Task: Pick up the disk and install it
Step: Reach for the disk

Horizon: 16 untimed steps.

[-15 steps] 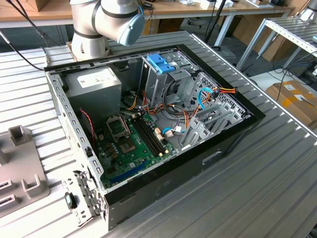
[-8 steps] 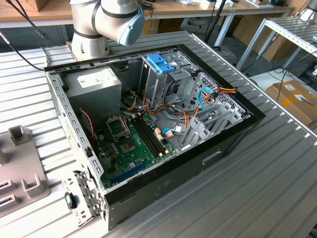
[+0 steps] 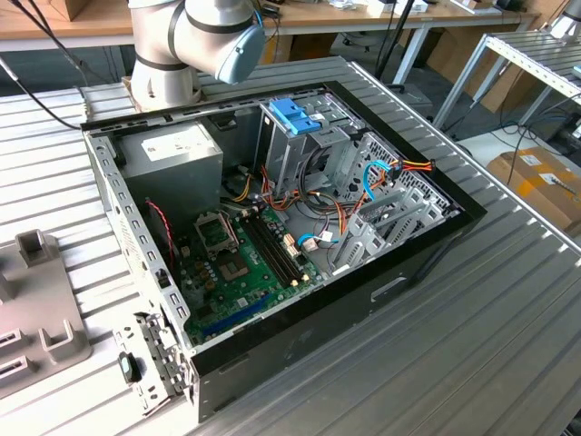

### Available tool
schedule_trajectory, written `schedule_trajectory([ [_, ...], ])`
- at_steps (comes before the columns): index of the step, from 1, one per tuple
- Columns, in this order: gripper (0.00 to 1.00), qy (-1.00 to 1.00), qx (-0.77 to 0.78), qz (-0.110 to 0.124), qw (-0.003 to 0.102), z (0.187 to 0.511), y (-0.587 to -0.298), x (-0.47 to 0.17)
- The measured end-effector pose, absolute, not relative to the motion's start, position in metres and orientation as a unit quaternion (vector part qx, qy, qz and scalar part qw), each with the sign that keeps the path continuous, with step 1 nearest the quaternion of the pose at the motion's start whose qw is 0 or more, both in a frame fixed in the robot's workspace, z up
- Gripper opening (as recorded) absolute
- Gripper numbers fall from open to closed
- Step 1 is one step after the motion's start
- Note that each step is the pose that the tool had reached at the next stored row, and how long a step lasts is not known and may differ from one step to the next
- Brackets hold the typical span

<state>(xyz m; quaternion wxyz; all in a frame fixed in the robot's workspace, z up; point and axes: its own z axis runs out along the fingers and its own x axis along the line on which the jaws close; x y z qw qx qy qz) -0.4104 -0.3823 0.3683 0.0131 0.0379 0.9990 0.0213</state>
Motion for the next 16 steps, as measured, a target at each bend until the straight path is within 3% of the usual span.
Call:
schedule_trajectory([
  [16,0.11,0.999,0.038,0.021,0.013,0.3602,-0.3823,-0.4160],
])
